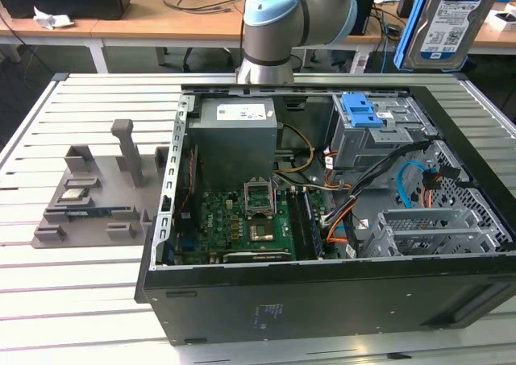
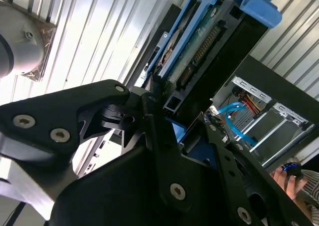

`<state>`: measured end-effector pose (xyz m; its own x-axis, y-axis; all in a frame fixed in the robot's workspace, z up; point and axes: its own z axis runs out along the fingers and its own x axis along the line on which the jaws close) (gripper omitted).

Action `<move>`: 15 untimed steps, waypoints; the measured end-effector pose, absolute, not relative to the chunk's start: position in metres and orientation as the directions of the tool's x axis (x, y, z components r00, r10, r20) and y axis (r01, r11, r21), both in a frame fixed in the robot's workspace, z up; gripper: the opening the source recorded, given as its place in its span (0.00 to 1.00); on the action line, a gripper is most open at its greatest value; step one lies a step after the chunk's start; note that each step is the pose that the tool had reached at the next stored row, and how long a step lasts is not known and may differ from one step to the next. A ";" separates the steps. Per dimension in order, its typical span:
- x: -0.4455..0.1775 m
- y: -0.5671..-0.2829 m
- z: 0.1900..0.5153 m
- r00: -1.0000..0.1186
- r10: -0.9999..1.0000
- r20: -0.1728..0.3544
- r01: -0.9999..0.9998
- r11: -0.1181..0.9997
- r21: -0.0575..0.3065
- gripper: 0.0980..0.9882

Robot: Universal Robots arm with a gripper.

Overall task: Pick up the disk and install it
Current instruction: 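Pick up the disk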

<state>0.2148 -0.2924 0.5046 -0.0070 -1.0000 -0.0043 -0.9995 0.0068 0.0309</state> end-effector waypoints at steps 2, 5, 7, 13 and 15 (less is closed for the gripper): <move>0.221 -0.292 0.505 -0.007 -1.000 -0.004 -1.000 0.007 0.031 0.30; 0.236 -0.292 0.505 -0.007 -1.000 -0.004 -0.999 0.007 0.031 0.30; 0.241 -0.292 0.505 -0.007 -1.000 -0.004 -0.999 0.007 0.031 0.30; 0.243 -0.292 0.505 -0.007 -1.000 -0.004 -0.999 0.007 0.031 0.30; 0.244 -0.293 0.505 -0.007 -1.000 -0.004 -0.999 0.007 0.031 0.30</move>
